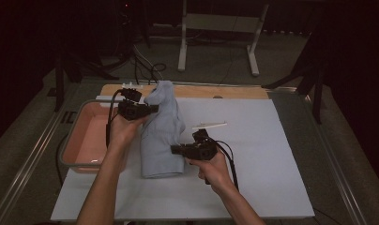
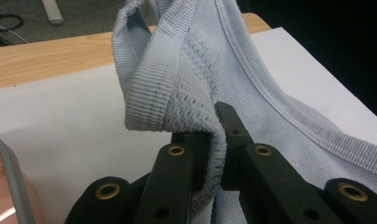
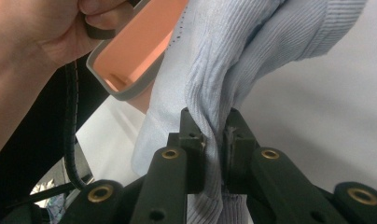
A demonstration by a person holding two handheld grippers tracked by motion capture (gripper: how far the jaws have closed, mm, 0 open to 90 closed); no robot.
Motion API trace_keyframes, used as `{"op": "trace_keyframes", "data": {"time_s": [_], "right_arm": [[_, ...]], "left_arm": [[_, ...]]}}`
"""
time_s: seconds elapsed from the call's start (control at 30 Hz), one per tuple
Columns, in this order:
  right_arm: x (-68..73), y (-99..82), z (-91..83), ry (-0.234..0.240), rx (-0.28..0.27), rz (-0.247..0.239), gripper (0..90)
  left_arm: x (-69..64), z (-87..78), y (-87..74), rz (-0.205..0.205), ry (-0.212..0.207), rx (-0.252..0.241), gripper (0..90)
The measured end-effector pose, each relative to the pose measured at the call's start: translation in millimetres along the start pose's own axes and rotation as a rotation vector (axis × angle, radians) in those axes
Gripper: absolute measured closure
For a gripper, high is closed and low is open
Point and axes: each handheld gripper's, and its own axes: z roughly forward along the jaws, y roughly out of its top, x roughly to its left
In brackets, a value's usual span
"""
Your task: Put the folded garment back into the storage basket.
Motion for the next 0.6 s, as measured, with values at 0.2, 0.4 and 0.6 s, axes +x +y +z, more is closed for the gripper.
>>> {"op": "trace_keyframes", "data": {"time_s": [0.2,0.4,0.6], "right_arm": [[0.1,3.7,1.3,0.010,-0.008,0.002,80.8],[4.6,8.9,3.8,0.019,-0.015,0.002,80.8],[6.4,11.4,6.4,0.030,-0.018,0.003,80.8]], "left_arm": [[1.4,-5.5,3.6,0.001,0.008,-0.008,85.6],[3.2,-9.9,5.7,0.004,0.012,-0.016,85.6],[6.0,-14.8,6.5,-0.001,0.020,-0.024,85.6]]}}
